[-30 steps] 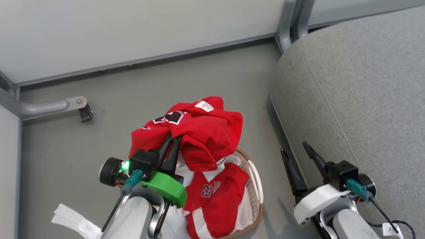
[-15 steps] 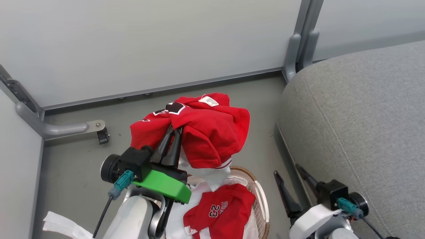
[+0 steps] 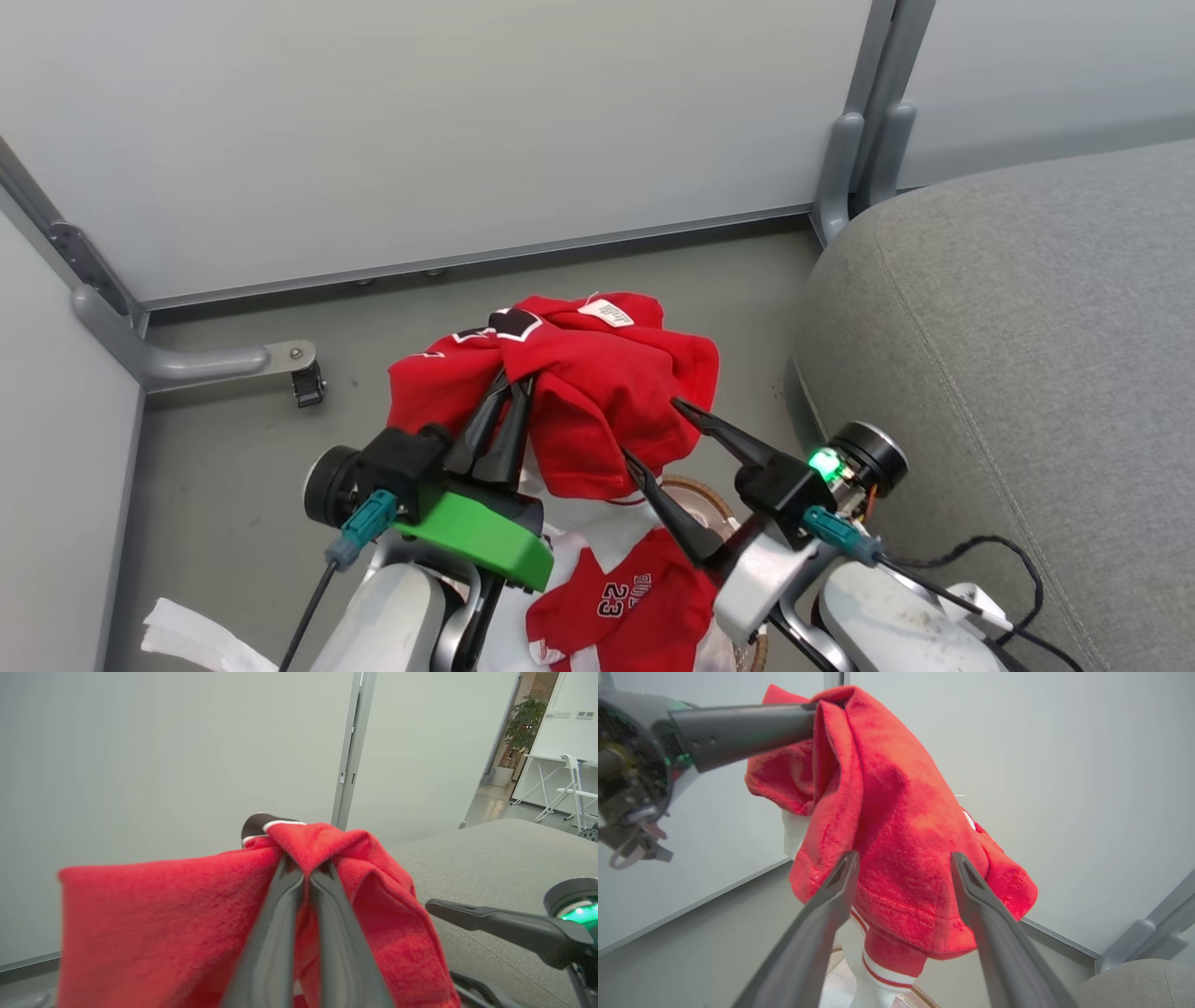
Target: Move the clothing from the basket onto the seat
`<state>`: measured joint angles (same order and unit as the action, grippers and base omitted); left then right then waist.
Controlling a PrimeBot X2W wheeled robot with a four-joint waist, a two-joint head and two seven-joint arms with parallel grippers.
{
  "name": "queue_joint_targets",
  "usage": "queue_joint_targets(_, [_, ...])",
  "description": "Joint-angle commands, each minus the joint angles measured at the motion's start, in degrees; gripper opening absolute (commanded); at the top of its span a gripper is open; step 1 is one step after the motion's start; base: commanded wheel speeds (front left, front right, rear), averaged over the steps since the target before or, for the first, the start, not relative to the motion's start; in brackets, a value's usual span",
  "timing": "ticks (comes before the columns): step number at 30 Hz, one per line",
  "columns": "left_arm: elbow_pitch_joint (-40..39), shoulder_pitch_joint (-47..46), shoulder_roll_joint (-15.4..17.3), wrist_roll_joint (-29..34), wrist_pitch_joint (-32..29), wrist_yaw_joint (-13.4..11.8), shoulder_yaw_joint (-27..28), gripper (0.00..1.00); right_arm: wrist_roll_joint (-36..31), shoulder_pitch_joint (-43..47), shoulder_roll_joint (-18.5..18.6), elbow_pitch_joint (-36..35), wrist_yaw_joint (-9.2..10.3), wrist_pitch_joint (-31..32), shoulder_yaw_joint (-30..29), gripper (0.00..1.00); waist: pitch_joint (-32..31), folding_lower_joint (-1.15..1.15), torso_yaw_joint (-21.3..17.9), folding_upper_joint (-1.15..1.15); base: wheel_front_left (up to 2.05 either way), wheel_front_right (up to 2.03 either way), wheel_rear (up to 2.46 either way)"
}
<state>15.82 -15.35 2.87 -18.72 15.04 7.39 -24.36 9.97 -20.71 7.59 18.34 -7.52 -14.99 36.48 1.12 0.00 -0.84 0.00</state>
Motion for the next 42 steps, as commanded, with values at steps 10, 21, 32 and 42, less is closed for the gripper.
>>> queue_joint_targets(10, [0.11,-0.3,0.07,-1.69,0.2,0.17,-4.51,0.0,-3.56,-7.85,-2.93,8.51,0.06,-0.25,3.0,1.0,0.0,0.0,2.8,0.0,0.0,0.0,0.0])
queue_joint_targets(21, [0.49,-0.28,0.06,-3.01,0.2,0.1,-7.99,0.0,2.08,-6.81,-4.47,10.52,0.06,-0.25,2.34,0.0,0.05,0.0,4.04,0.0,0.0,0.0,0.0])
queue_joint_targets(32, [1.11,1.03,0.07,-0.48,0.12,-0.58,-4.17,1.0,7.04,-1.52,-4.47,7.19,0.07,-0.26,-3.85,0.0,1.72,0.0,-5.92,0.0,0.0,0.0,0.0])
queue_joint_targets(42, [1.65,-0.37,0.11,0.86,0.1,-0.15,-2.73,1.0,9.33,1.89,-4.42,4.21,0.06,-0.26,-7.74,0.0,4.41,0.0,-21.62,0.0,0.0,0.0,0.0])
